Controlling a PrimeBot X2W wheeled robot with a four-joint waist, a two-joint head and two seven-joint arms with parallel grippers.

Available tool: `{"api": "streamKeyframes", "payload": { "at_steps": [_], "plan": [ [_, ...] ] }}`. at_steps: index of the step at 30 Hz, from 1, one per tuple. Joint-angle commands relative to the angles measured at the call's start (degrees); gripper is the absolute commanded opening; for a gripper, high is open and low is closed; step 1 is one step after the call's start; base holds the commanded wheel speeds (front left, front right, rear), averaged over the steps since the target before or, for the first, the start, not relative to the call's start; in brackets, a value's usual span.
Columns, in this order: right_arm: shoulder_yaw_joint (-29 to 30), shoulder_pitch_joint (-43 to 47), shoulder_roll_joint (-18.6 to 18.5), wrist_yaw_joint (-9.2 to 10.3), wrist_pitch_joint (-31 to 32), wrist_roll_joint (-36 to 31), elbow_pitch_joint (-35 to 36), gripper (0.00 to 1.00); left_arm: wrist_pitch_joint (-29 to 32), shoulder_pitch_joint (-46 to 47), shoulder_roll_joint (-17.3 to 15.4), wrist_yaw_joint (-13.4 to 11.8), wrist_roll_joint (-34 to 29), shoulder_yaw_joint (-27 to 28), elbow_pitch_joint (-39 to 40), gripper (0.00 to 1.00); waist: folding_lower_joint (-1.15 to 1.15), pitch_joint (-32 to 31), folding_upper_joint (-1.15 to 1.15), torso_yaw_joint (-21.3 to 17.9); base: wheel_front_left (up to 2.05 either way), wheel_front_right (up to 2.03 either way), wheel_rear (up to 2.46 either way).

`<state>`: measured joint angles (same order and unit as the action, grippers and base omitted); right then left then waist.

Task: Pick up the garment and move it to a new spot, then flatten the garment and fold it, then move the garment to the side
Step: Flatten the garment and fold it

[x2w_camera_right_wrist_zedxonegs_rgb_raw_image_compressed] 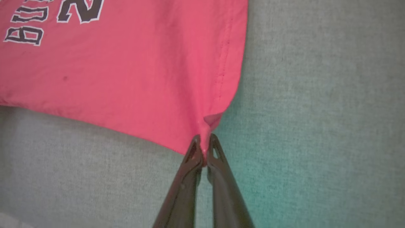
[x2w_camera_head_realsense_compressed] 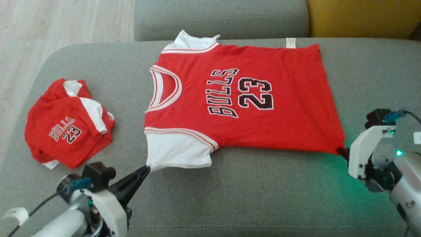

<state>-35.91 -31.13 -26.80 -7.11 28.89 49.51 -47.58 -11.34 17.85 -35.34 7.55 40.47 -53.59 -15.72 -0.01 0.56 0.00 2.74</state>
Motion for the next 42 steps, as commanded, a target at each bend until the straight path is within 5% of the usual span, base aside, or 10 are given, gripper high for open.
{"api": "streamKeyframes", "payload": {
  "at_steps": [1, 24, 42],
  "plan": [
    [-1.03, 0.37, -2.16, -0.37, 0.57, 0.86, 1.85, 0.00, 0.27, 1.78, -3.25, -0.07, 0.95, 1.79, 1.90, 0.00, 0.01, -0.49, 0.00, -0.17, 0.00, 0.00, 0.00],
    [-4.87, 6.09, -11.53, -0.37, 17.48, 12.67, 12.46, 0.00, 8.60, 0.29, -15.64, -0.07, 16.36, -5.57, 19.02, 0.00, 0.01, -1.68, 0.00, -0.45, 0.00, 0.00, 0.00],
    [2.49, -4.30, -7.95, -0.37, 16.70, 10.52, 11.46, 0.00, -0.04, 11.42, -12.39, -0.09, 14.68, 2.28, 17.37, 0.00, 0.01, 2.42, 0.00, -1.89, 0.00, 0.00, 0.00]
  ]
}}
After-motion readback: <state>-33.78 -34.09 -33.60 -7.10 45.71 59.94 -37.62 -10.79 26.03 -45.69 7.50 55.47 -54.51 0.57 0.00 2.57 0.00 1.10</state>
